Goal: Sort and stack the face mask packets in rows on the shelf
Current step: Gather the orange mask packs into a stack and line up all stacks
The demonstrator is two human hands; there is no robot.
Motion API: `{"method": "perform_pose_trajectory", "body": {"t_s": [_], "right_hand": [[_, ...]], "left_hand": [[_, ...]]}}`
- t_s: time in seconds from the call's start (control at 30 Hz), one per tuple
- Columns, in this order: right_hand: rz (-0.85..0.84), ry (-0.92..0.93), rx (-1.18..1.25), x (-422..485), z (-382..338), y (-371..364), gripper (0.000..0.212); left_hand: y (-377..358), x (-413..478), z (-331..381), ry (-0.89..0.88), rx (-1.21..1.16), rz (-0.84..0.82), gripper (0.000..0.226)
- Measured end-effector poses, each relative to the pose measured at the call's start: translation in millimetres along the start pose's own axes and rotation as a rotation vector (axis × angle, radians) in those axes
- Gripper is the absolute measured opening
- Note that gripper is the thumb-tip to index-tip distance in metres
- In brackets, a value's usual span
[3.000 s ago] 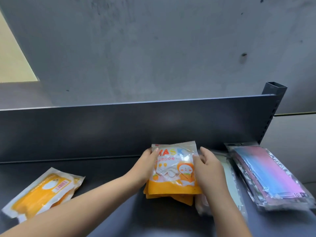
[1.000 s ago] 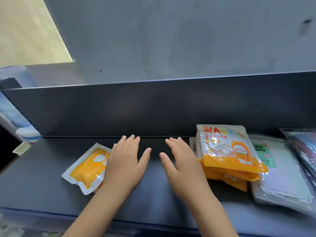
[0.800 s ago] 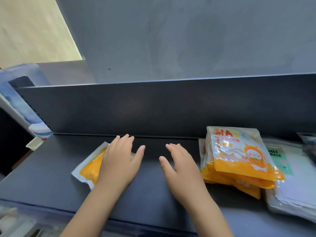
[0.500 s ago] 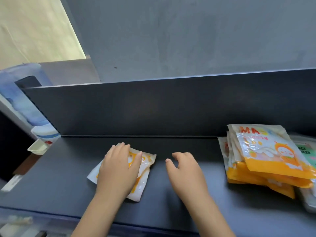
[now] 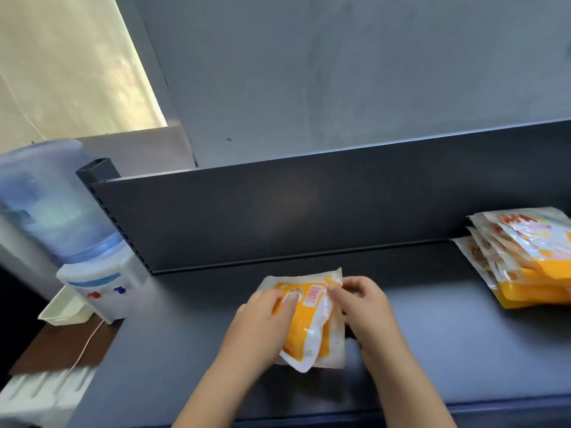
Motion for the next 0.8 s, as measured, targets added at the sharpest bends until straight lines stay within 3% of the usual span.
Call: {"method": "perform_pose_trajectory", "body": {"t_s": [0.13,0.23,0.3,0.6,0.7,0.8], "right_hand": [[0.024,0.204,0.133,-24.7,-9.1,-22.0,0.013],[-0.010,0.406,0.145,-44.7,-22.1,-36.5,0.018],[-0.079,0.528,0.139,-56.2,-28.7,-46.8,0.020],[-0.138,1.146,-0.218,-63.5,-16.1,-73.8,0.025],[-0.195,1.094,-0.289,-65.7,-13.0,-71.9,0.019],[-0.138,0.739,-0.135,-61.6,-8.8,-70.5,0.015]], "left_hand": [[19.7,9.1,0.3,0.085,-0.257,-0.020,0.042],[42.8,3.2,7.2,0.161,-0.678,0.015,0.043],[55.7,0.0,9.2,0.177,-0.820,-0.008,0.048],[79.9,11.1,-16.9,0.285,-1.179,-0.126,0.043],[73.1,13.9,-37.0,0.326,-1.219,-0.127,0.036],[68.0,11.9,-47.1,0.307,-1.235,-0.135,0.041]]}}
Point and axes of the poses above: each hand's wrist, its own x-axis towards the middle knuckle, its own y-axis out of the back of the hand, z = x × y, the point moved 2 cm from there along x, towards the middle knuckle, and after that the axes turned 4 degrees about z, right-handed, at the moved point
